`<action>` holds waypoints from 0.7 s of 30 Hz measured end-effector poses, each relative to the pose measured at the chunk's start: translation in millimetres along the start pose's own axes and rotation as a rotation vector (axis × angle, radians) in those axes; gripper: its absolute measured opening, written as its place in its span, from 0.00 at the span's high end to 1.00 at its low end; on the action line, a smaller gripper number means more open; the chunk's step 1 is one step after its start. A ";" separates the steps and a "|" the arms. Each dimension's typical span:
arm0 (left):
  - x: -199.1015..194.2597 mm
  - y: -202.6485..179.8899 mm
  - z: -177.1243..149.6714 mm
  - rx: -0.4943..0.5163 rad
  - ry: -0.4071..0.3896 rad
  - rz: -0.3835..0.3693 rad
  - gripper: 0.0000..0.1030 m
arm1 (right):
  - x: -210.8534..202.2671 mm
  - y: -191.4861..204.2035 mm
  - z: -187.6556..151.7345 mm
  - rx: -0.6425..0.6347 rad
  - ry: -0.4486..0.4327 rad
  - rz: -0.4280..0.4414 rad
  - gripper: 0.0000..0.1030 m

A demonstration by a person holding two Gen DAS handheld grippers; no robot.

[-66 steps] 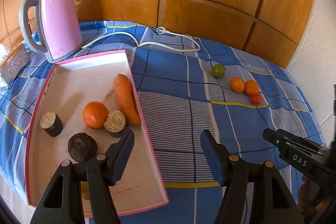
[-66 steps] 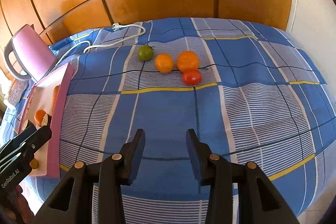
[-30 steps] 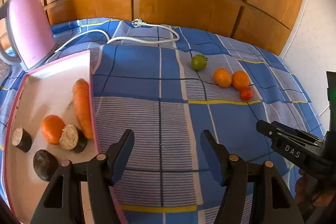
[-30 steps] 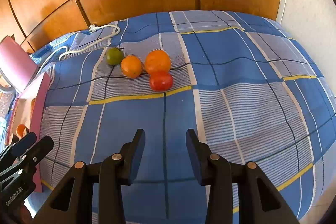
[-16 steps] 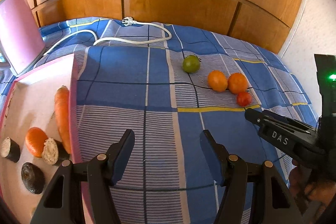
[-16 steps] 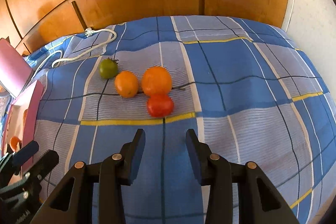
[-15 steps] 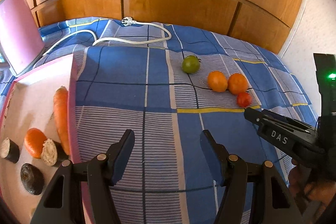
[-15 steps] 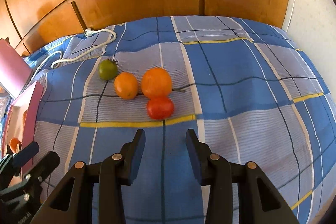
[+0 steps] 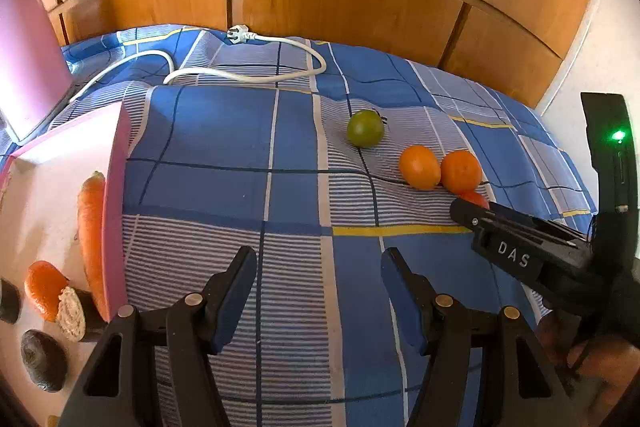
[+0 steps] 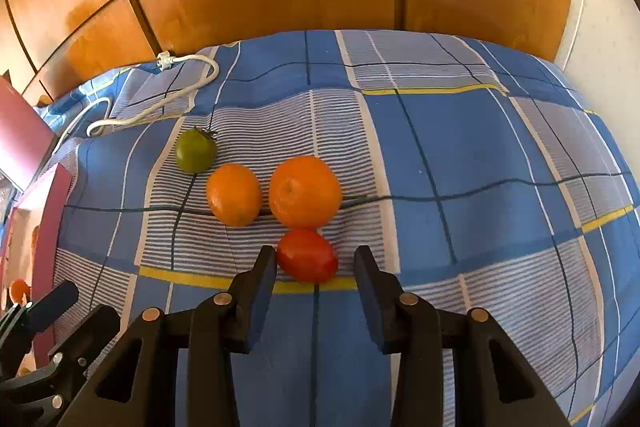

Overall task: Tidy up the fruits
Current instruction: 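Grasp the red tomato with the right tool, then grasp the mandarin with the left tool while the right tool holds the red tomato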

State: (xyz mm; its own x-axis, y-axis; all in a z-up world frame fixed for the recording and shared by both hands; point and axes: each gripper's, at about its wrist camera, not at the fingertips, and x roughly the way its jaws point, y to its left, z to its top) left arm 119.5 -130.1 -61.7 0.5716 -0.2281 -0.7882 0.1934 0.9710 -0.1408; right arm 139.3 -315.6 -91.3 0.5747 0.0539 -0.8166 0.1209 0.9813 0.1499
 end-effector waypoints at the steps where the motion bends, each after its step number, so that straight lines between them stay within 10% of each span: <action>1: 1.1 -0.3 0.6 -0.002 0.000 -0.001 0.38 | 1.0 1.0 0.6 -0.008 -0.003 -0.004 0.62; 21: 25.6 -28.2 29.8 -0.023 0.016 -0.064 0.43 | 6.2 0.7 3.0 -0.114 -0.009 -0.016 0.71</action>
State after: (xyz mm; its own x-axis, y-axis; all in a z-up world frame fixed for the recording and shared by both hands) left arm 152.4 -165.4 -60.1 0.5458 -0.2890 -0.7865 0.2110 0.9558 -0.2048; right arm 145.3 -315.2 -94.6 0.5809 0.0370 -0.8131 0.0377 0.9967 0.0723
